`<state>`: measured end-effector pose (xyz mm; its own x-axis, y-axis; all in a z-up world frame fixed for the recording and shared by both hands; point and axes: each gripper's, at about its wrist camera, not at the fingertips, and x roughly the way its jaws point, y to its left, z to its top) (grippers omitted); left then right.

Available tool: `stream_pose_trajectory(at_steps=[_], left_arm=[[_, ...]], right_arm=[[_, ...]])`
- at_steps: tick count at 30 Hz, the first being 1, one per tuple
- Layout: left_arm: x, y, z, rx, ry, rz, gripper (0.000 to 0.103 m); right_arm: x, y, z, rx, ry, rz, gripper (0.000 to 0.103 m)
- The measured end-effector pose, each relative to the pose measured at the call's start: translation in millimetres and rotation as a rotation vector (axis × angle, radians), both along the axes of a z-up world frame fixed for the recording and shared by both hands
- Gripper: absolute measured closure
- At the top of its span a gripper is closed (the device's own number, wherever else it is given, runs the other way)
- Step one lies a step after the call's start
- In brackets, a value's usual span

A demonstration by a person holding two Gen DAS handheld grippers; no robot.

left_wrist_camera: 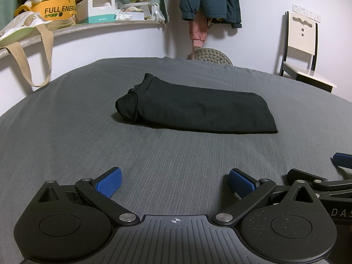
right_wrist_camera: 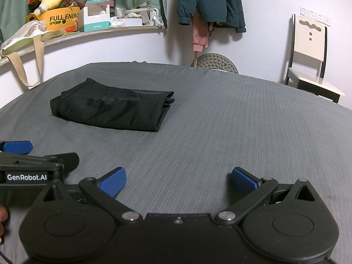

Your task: Fold clothes

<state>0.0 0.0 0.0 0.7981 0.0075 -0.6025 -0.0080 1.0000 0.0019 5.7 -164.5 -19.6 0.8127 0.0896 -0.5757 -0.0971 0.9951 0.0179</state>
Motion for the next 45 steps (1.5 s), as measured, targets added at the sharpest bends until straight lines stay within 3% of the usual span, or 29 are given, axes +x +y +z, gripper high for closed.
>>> stream_pose_trajectory(at_steps=[11,45], left_arm=[[-3,-10,-1,0.029,-0.006,0.001,0.000],[-1,-1,1,0.003,0.000,0.002,0.000]], right_arm=[[3,-7,1,0.022,0.008,0.002,0.000],[0,-1,4,0.006,0.010,-0.003,0.000]])
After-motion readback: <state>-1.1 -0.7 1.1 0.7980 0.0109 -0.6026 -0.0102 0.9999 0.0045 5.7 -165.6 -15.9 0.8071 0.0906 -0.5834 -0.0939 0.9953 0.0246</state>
